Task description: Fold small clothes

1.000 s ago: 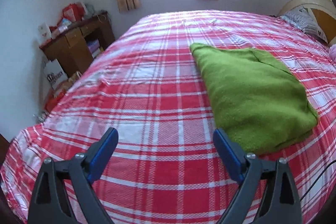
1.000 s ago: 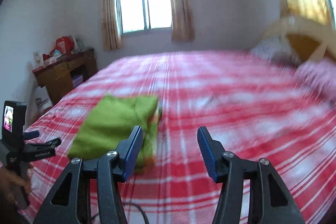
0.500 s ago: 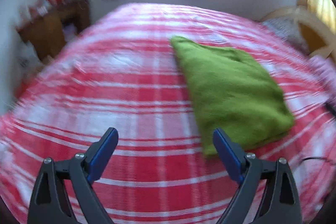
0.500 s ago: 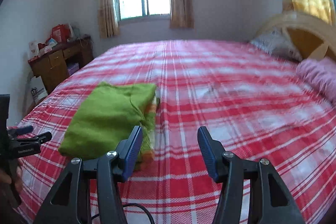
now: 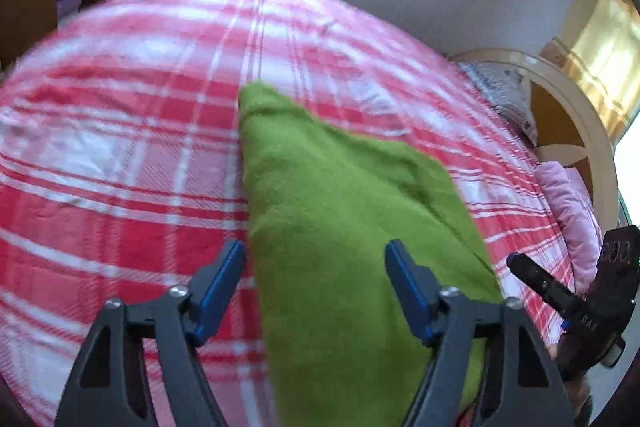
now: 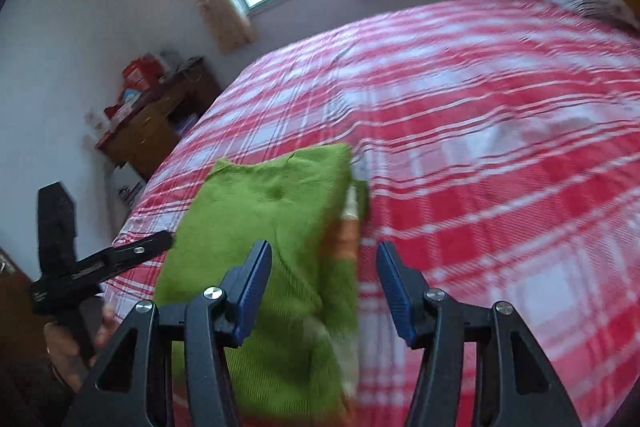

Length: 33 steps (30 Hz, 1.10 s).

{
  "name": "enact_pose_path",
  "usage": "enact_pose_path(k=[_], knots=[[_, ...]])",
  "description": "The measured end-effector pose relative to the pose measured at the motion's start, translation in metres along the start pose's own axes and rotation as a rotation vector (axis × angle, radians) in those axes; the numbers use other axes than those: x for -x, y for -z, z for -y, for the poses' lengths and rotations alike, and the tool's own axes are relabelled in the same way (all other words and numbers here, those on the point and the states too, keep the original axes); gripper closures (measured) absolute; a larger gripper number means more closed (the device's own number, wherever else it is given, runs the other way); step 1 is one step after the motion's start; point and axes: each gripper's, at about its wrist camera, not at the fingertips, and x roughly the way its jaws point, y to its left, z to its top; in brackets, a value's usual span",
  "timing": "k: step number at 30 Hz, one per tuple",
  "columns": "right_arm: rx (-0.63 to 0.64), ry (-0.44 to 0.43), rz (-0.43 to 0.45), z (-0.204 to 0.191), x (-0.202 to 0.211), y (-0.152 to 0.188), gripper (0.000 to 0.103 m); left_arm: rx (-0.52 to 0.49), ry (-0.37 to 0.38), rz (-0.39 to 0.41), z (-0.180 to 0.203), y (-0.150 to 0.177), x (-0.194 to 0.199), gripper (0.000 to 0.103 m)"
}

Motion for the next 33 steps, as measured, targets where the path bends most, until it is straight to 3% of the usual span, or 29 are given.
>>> enact_pose_path(k=[3,9,13,15,18,20,22,23,25,28,33], knots=[[-0.017,0.003,-0.063,0.012,-0.034,-0.006,0.047,0.05,0.033,-0.047,-0.009,0.006,-0.02,0.031],[-0.157,-0.25,-0.148,0.033,-0.062,0.01,0.047,-0.002,0.099,-0.007,-0.012,0.014,-0.015,0.031],[-0.145,-0.266,-0.155,0.032,-0.065,0.011,0.047,0.02,0.136,-0.008,-0.021,0.003,-0.02,0.031],[-0.185,-0.293,-0.164,0.036,-0.074,0.004,0.045,0.007,0.121,-0.009,-0.018,-0.001,-0.023,0.031],[-0.129,-0.312,-0.186,0.029,-0.087,-0.003,0.042,-0.054,0.098,0.004,-0.008,-0.001,-0.028,0.03],[-0.081,-0.297,-0.19,0.02,-0.09,-0.003,0.042,-0.066,0.092,0.014,-0.006,0.002,-0.026,0.037],[-0.033,-0.257,-0.187,0.01,-0.089,-0.002,0.051,-0.055,0.113,0.011,-0.007,0.002,-0.024,0.054],[-0.025,-0.253,-0.186,0.005,-0.088,0.0,0.059,-0.043,0.119,0.011,-0.008,0.002,-0.023,0.058],[-0.038,-0.237,-0.18,-0.001,-0.084,0.003,0.063,-0.046,0.103,0.014,-0.004,0.004,-0.017,0.065],[-0.023,-0.221,-0.155,-0.016,-0.064,0.008,0.067,-0.056,0.07,-0.003,0.004,0.01,-0.002,0.067],[-0.071,-0.315,-0.202,-0.041,-0.018,0.028,0.067,-0.042,0.02,-0.114,0.015,0.039,0.044,0.068]])
